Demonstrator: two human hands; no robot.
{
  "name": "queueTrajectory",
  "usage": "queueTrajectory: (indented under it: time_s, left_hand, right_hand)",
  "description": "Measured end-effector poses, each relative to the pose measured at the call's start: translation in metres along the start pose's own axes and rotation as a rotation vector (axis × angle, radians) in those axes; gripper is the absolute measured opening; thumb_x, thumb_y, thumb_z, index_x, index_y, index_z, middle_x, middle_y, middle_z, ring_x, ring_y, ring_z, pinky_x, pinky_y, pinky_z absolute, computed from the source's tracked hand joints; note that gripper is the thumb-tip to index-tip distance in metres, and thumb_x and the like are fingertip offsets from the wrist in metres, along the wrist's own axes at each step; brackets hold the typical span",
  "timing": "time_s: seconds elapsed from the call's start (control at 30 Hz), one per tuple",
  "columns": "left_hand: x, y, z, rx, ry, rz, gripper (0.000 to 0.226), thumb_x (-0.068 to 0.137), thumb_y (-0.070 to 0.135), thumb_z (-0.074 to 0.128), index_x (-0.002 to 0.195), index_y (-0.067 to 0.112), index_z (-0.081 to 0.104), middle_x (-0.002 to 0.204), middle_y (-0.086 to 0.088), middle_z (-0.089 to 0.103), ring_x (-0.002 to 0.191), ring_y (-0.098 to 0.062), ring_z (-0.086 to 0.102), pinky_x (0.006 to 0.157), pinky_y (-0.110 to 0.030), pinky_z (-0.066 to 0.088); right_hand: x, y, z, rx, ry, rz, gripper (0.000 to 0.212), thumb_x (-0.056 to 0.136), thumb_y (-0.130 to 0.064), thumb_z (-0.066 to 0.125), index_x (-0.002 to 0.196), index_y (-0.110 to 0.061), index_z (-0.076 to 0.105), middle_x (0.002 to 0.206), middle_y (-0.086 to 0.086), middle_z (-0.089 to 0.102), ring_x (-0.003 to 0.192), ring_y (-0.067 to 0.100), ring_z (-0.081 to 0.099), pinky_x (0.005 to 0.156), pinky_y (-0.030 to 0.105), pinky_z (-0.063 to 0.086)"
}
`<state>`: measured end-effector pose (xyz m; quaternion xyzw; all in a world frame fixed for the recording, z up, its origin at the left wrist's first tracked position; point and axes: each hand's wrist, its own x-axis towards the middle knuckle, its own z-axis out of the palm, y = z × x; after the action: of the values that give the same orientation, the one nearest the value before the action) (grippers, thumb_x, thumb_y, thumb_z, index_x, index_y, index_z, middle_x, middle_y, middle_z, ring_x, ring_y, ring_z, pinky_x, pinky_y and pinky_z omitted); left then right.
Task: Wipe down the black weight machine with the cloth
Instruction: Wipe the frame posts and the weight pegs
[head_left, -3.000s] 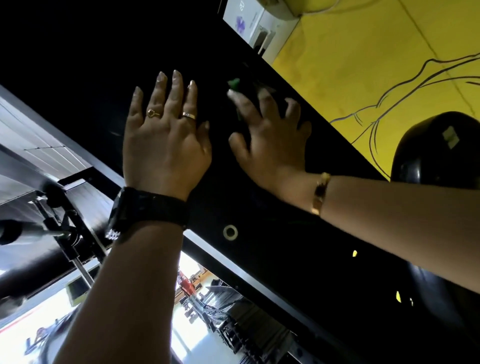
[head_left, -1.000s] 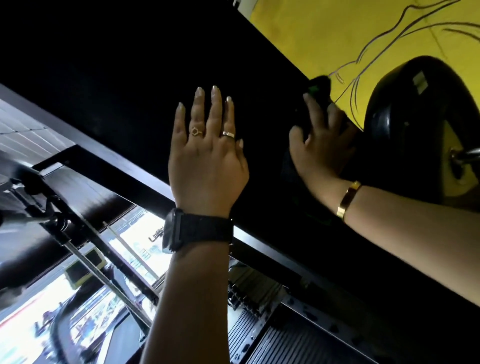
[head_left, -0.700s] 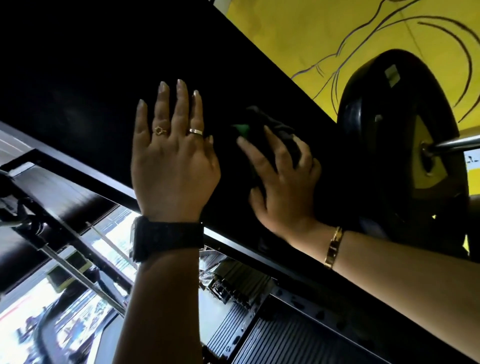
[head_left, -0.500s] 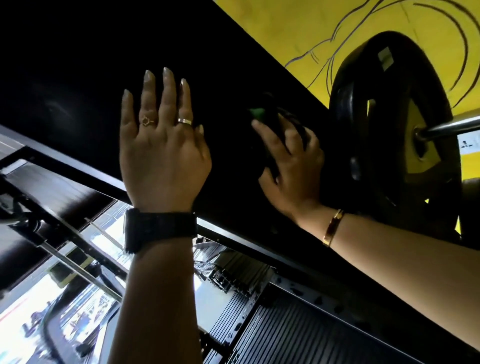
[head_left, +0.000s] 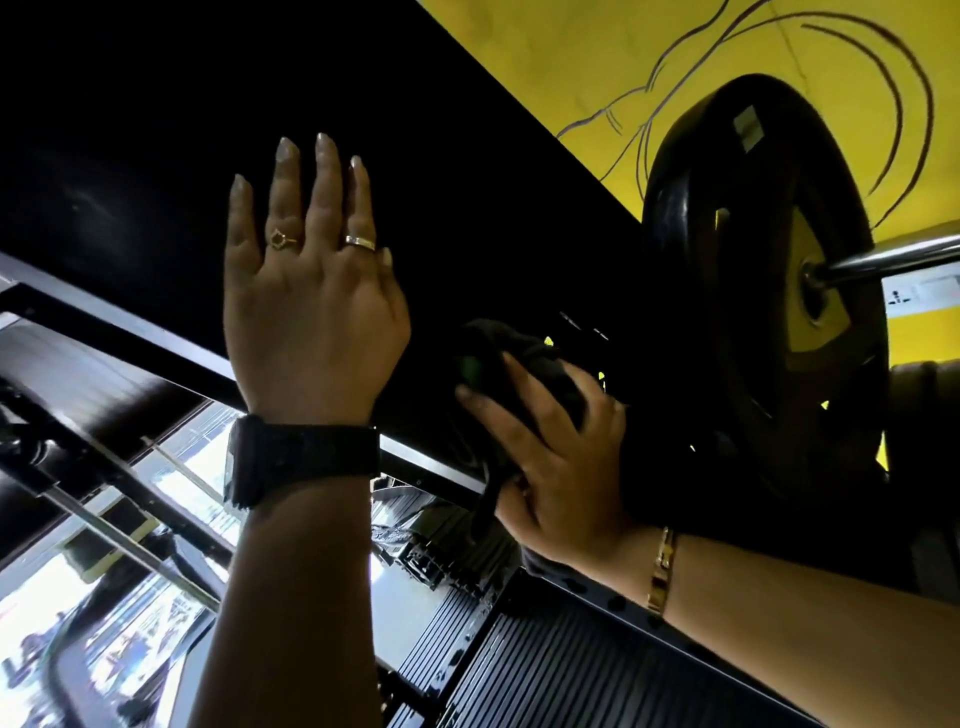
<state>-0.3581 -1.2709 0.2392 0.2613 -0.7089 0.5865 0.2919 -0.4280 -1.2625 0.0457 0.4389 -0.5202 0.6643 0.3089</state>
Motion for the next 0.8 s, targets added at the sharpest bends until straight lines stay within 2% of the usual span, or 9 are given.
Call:
queueTrajectory:
  time_s: [0.13,0.2,0.3,0.33,0.43,0.5,0.57,0.67,0.8]
  left_hand:
    - [-0.003,0.002,0.001,0.015,-0.022,0.000,0.056,0.103,0.033,0.024,0.153,0.009,0.025,0.160,-0.012,0.020,0.149,-0.029,0.013,0.120,-0.047,0.004]
    - [-0.005,0.004,0.001,0.015,-0.033,0.005,0.056,0.103,0.033,0.022,0.153,0.008,0.023,0.160,-0.013,0.019,0.149,-0.030,0.012,0.120,-0.047,0.003]
    - [-0.007,0.006,0.003,0.024,-0.037,-0.001,0.057,0.103,0.034,0.020,0.154,0.009,0.020,0.161,-0.012,0.017,0.149,-0.029,0.011,0.120,-0.045,0.001]
    - [-0.008,0.008,0.002,0.030,-0.039,-0.007,0.057,0.104,0.034,0.020,0.154,0.009,0.019,0.161,-0.012,0.016,0.149,-0.029,0.011,0.120,-0.045,0.001]
    - [-0.011,0.015,0.005,0.063,-0.055,-0.050,0.057,0.104,0.036,0.013,0.156,0.011,0.013,0.162,-0.010,0.010,0.150,-0.026,0.007,0.118,-0.043,-0.005]
    - [-0.013,0.018,0.008,0.088,-0.057,-0.073,0.059,0.103,0.037,0.009,0.156,0.012,0.008,0.163,-0.009,0.007,0.150,-0.025,0.004,0.115,-0.042,-0.010]
    - [-0.015,0.020,0.009,0.103,-0.055,-0.084,0.058,0.103,0.037,0.010,0.156,0.012,0.008,0.163,-0.009,0.007,0.150,-0.025,0.004,0.113,-0.042,-0.012]
    - [-0.015,0.020,0.010,0.111,-0.058,-0.086,0.058,0.104,0.038,0.013,0.156,0.011,0.009,0.163,-0.010,0.008,0.150,-0.026,0.005,0.113,-0.043,-0.011]
    - [-0.017,0.020,0.011,0.111,-0.041,-0.079,0.059,0.105,0.040,0.013,0.155,0.010,0.009,0.162,-0.011,0.009,0.150,-0.027,0.006,0.113,-0.044,-0.011]
  right_hand:
    - [0.007,0.011,0.001,0.009,-0.053,0.241,0.065,0.073,-0.038,0.037,0.137,-0.041,0.037,0.143,-0.005,0.038,0.119,0.038,0.039,0.091,0.052,0.037]
    - [0.024,0.008,-0.003,0.029,-0.067,0.427,0.066,0.074,-0.040,0.033,0.140,-0.040,0.040,0.144,0.001,0.040,0.118,0.041,0.040,0.090,0.056,0.038]
    - [0.046,0.000,-0.005,0.093,-0.128,0.700,0.070,0.077,-0.049,0.023,0.146,-0.043,0.034,0.154,0.000,0.031,0.130,0.042,0.030,0.096,0.055,0.032]
    - [0.046,-0.008,-0.005,0.075,-0.129,0.680,0.070,0.078,-0.050,0.022,0.146,-0.043,0.033,0.154,0.000,0.030,0.130,0.042,0.029,0.095,0.055,0.033]
    - [0.017,-0.027,-0.005,-0.026,-0.089,0.361,0.064,0.081,-0.041,0.034,0.144,-0.038,0.033,0.148,-0.001,0.033,0.123,0.042,0.034,0.090,0.052,0.034]
    - [-0.013,-0.020,-0.004,-0.045,-0.085,0.166,0.061,0.081,-0.037,0.038,0.142,-0.036,0.034,0.149,-0.003,0.031,0.124,0.039,0.035,0.092,0.046,0.031]
    - [-0.040,0.003,-0.005,-0.047,-0.084,0.074,0.053,0.087,-0.040,0.037,0.139,-0.032,0.038,0.149,-0.001,0.033,0.126,0.038,0.035,0.096,0.046,0.031]
    - [-0.070,0.036,-0.009,-0.078,-0.138,0.186,0.047,0.094,-0.045,0.032,0.138,-0.030,0.038,0.142,0.003,0.036,0.124,0.038,0.035,0.098,0.049,0.030]
    - [-0.073,0.043,-0.018,-0.092,-0.211,0.518,0.058,0.083,-0.036,0.036,0.140,-0.028,0.039,0.132,0.015,0.047,0.098,0.048,0.053,0.081,0.057,0.044]
